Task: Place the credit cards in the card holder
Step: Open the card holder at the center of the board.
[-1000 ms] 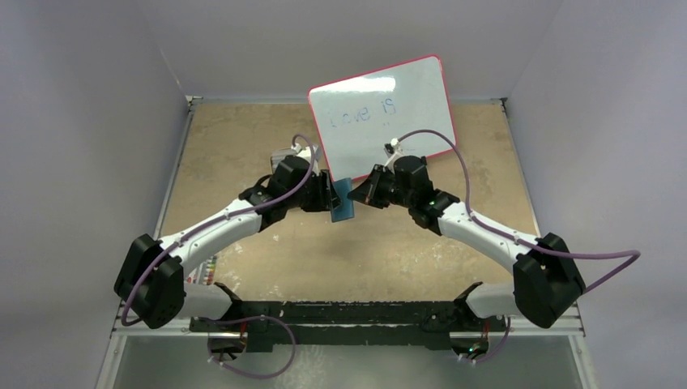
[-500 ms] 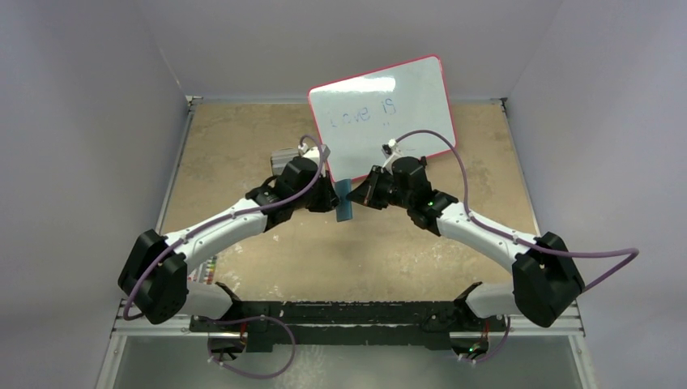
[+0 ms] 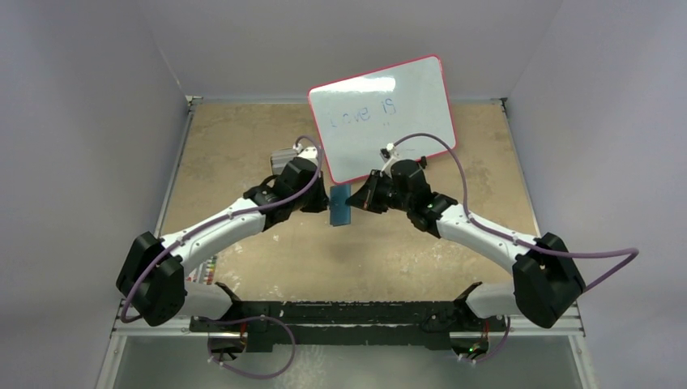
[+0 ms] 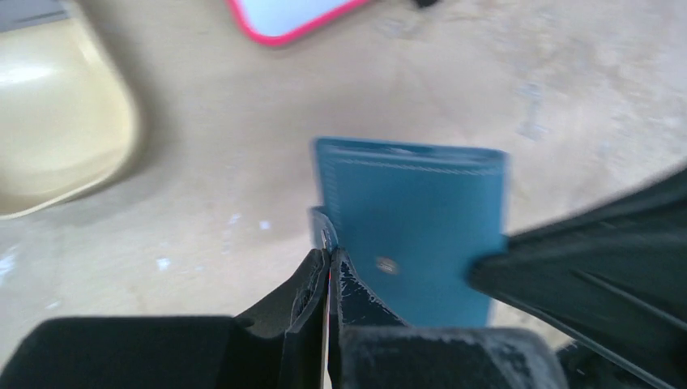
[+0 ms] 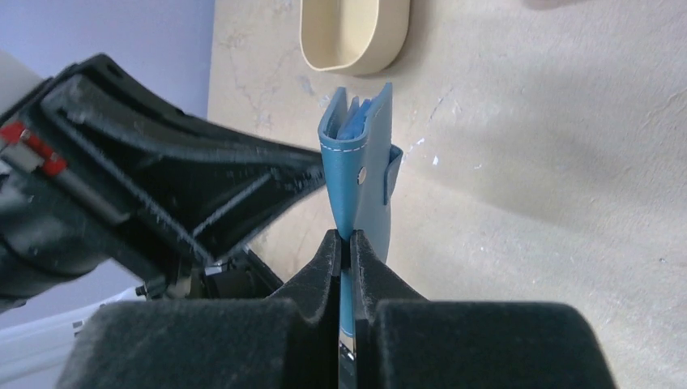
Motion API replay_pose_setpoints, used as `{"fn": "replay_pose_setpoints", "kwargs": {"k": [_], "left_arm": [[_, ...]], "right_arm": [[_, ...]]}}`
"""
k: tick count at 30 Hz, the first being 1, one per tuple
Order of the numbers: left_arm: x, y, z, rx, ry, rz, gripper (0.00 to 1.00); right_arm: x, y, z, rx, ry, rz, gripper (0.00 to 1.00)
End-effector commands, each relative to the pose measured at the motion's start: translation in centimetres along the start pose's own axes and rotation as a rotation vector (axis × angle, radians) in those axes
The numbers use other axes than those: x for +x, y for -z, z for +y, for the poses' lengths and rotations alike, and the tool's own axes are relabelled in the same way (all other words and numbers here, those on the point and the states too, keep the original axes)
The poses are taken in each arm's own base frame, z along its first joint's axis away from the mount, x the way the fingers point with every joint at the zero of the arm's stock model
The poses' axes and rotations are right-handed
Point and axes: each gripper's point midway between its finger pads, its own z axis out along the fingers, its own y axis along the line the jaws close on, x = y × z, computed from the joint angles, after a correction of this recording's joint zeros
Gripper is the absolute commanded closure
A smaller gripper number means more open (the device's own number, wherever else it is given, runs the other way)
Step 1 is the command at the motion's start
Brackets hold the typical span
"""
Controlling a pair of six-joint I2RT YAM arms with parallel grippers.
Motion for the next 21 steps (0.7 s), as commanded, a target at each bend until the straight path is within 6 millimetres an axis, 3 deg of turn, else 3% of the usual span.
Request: {"fn": "replay_pose_setpoints", "kwargs": {"k": [1, 5, 8, 14, 17, 21], "left_arm": [[-1.5, 1.3, 3.6, -0.186, -0.026, -0.053, 1.00], [-1.2, 2.3, 4.4, -0.226, -0.015, -0.047, 1.00], [-0.9, 2.6, 3.6, -0.180, -0.003, -0.036, 1.00], [-0.9, 3.8, -0.8, 0.065, 0.067, -0.039, 1.00], [-1.0, 4.0, -2.1, 0.141, 0.096, -0.048, 1.00], [-0.3, 3.5, -2.2, 0.152, 0.096, -0.026, 1.00]], "right_arm": [[0.5, 0.9, 1.3, -0.059, 0.021, 0.014, 1.00], [1.5, 0.3, -0.8, -0.006, 0.014, 0.035, 1.00], [2.5, -0.4, -2.4, 0.029, 0.019, 0.065, 1.00], [3.2, -0.7, -6.2, 0.201, 0.050, 0.095, 0.62], [2.9, -0.2, -6.8, 0.243, 0.073, 0.086, 0.51], [2.1, -0.1, -6.9, 0.254, 0.112, 0.057, 0.43]]}}
